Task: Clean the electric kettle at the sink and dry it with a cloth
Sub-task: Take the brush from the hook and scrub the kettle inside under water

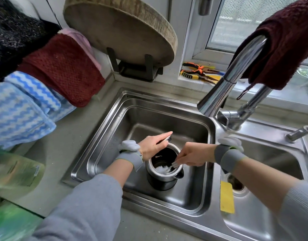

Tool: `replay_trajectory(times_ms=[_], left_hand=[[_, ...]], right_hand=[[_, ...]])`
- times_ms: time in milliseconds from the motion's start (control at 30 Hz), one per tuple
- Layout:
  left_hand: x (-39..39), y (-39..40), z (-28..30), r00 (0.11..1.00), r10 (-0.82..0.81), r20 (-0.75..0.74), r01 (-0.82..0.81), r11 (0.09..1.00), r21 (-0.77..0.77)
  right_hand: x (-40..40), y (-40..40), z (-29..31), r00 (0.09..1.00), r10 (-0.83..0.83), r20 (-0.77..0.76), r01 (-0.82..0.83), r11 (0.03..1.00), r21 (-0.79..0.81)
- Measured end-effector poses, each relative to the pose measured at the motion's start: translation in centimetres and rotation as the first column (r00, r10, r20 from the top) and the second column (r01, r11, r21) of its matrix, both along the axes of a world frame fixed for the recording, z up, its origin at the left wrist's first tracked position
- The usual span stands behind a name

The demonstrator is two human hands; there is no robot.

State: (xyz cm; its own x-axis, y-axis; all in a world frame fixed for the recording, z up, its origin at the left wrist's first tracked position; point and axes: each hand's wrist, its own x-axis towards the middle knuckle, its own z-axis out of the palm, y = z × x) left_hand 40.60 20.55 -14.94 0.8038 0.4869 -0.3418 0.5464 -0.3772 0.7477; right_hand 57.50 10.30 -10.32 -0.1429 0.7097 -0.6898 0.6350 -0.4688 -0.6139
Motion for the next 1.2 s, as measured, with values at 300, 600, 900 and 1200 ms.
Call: replay_trajectory(times_ms=[300,600,900,1200], left_hand=[[-2.1,-1.7,0.2,0.943,0.332,0.022,-0.331,0.943,-0.036],[-2.8,-7.5,-5.7,0.879,0.458,-0.132,-0.476,0.848,-0.231],[-2.3,-7.0,-5.8,0.85,0.525,0.043,-0.526,0.851,-0.002],[-1.9,-4.0,-5.4,0.96,0.28,0.015,-0.28,0.96,0.022]], right_hand=[[0.1,-1.4,-1.1,0.997,-0.055,0.047,0.055,0.998,-0.003],[-2.4,-0.7,-2.1,0.988,-0.14,0.068,0.125,0.973,0.193],[-0.1,0.4,-0.8,0.981,0.136,0.136,-0.143,0.989,0.045],[0.7,1.0,-0.6,0.975,0.19,0.118,-0.196,0.98,0.044]])
